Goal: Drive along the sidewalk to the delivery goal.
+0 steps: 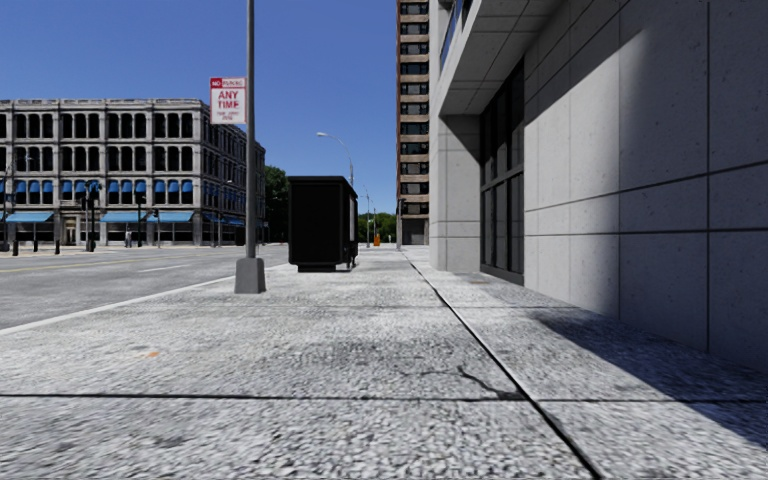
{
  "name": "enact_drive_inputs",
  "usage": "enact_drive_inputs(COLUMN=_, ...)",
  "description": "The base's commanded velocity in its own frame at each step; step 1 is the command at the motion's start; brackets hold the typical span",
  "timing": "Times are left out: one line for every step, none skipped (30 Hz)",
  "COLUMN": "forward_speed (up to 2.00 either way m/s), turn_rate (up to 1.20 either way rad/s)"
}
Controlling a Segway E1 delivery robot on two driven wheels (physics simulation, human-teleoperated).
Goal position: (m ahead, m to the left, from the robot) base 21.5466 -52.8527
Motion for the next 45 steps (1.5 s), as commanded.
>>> enact_drive_inputs(forward_speed=2.0, turn_rate=0.0)
enact_drive_inputs(forward_speed=2.0, turn_rate=0.0)
enact_drive_inputs(forward_speed=2.0, turn_rate=-0.32)
enact_drive_inputs(forward_speed=2.0, turn_rate=-0.51)
enact_drive_inputs(forward_speed=2.0, turn_rate=-0.69)
enact_drive_inputs(forward_speed=2.0, turn_rate=-0.73)
enact_drive_inputs(forward_speed=2.0, turn_rate=0.0)
enact_drive_inputs(forward_speed=2.0, turn_rate=0.0)
enact_drive_inputs(forward_speed=2.0, turn_rate=0.0)
enact_drive_inputs(forward_speed=2.0, turn_rate=0.0)
enact_drive_inputs(forward_speed=2.0, turn_rate=0.0)
enact_drive_inputs(forward_speed=2.0, turn_rate=0.0)
enact_drive_inputs(forward_speed=2.0, turn_rate=0.0)
enact_drive_inputs(forward_speed=2.0, turn_rate=0.0)
enact_drive_inputs(forward_speed=2.0, turn_rate=0.0)
enact_drive_inputs(forward_speed=2.0, turn_rate=0.0)
enact_drive_inputs(forward_speed=2.0, turn_rate=0.0)
enact_drive_inputs(forward_speed=2.0, turn_rate=0.0)
enact_drive_inputs(forward_speed=2.0, turn_rate=0.0)
enact_drive_inputs(forward_speed=2.0, turn_rate=0.0)
enact_drive_inputs(forward_speed=2.0, turn_rate=0.0)
enact_drive_inputs(forward_speed=2.0, turn_rate=0.0)
enact_drive_inputs(forward_speed=2.0, turn_rate=0.0)
enact_drive_inputs(forward_speed=2.0, turn_rate=0.0)
enact_drive_inputs(forward_speed=2.0, turn_rate=0.0)
enact_drive_inputs(forward_speed=2.0, turn_rate=0.0)
enact_drive_inputs(forward_speed=2.0, turn_rate=0.0)
enact_drive_inputs(forward_speed=2.0, turn_rate=0.0)
enact_drive_inputs(forward_speed=2.0, turn_rate=0.0)
enact_drive_inputs(forward_speed=2.0, turn_rate=0.0)
enact_drive_inputs(forward_speed=2.0, turn_rate=0.0)
enact_drive_inputs(forward_speed=2.0, turn_rate=0.0)
enact_drive_inputs(forward_speed=2.0, turn_rate=0.0)
enact_drive_inputs(forward_speed=2.0, turn_rate=-0.69)
enact_drive_inputs(forward_speed=2.0, turn_rate=-0.96)
enact_drive_inputs(forward_speed=2.0, turn_rate=-1.09)
enact_drive_inputs(forward_speed=2.0, turn_rate=-0.28)
enact_drive_inputs(forward_speed=2.0, turn_rate=-0.28)
enact_drive_inputs(forward_speed=2.0, turn_rate=-0.05)
enact_drive_inputs(forward_speed=2.0, turn_rate=0.0)
enact_drive_inputs(forward_speed=2.0, turn_rate=0.0)
enact_drive_inputs(forward_speed=2.0, turn_rate=0.0)
enact_drive_inputs(forward_speed=2.0, turn_rate=0.0)
enact_drive_inputs(forward_speed=2.0, turn_rate=0.0)
enact_drive_inputs(forward_speed=2.0, turn_rate=0.0)
